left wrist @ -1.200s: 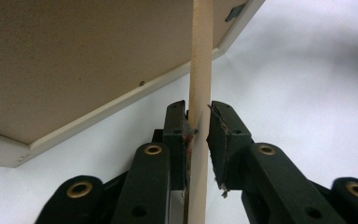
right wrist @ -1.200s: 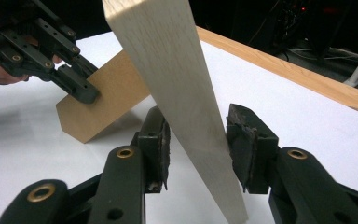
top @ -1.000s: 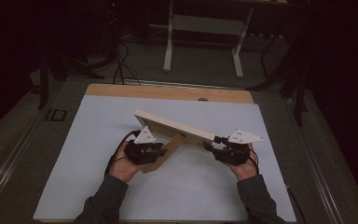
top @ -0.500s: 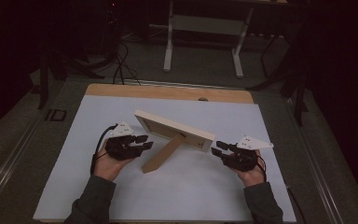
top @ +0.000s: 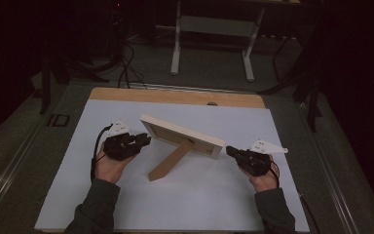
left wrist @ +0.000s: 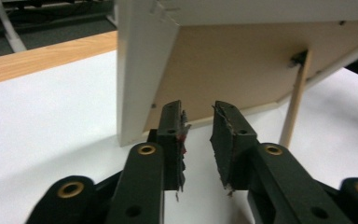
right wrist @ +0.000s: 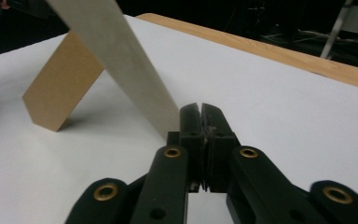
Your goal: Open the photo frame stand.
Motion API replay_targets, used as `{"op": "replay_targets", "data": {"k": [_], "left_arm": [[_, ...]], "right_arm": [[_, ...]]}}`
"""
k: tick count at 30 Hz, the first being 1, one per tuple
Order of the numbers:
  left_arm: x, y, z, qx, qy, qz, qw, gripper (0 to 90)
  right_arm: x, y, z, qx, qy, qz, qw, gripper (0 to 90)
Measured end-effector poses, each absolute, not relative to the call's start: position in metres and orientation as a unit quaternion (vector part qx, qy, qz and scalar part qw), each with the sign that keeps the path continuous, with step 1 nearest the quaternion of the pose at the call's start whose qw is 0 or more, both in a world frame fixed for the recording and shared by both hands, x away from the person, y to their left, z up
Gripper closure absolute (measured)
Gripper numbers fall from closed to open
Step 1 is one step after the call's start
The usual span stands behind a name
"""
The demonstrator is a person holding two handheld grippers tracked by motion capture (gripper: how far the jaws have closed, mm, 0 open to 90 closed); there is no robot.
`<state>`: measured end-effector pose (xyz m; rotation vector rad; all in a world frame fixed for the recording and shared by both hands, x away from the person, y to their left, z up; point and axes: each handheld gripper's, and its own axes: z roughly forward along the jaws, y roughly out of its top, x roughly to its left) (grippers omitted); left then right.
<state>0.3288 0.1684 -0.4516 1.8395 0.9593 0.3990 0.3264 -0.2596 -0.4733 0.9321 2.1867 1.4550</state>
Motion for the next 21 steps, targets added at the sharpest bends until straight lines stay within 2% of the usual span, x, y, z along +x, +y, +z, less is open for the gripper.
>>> {"op": "replay_targets", "data": {"k": [7, 8, 9, 21], "left_arm": [[0.335, 0.166, -0.453, 0.751, 0.41, 0.181, 0.486, 84.5], [0.337, 0.164, -0.454, 0.749, 0.414, 0.187, 0.483, 89.1], [0.338, 0.164, -0.454, 0.748, 0.415, 0.186, 0.484, 89.9], [0.343, 0.159, -0.456, 0.748, 0.42, 0.194, 0.476, 90.0]], "right_arm": [[0.336, -0.253, -0.48, 0.343, 0.768, 0.511, 0.174, 89.5], [0.338, -0.251, -0.481, 0.348, 0.767, 0.511, 0.174, 89.5], [0.338, -0.251, -0.482, 0.35, 0.765, 0.512, 0.173, 89.6], [0.342, -0.249, -0.486, 0.36, 0.761, 0.508, 0.182, 89.6]]}}
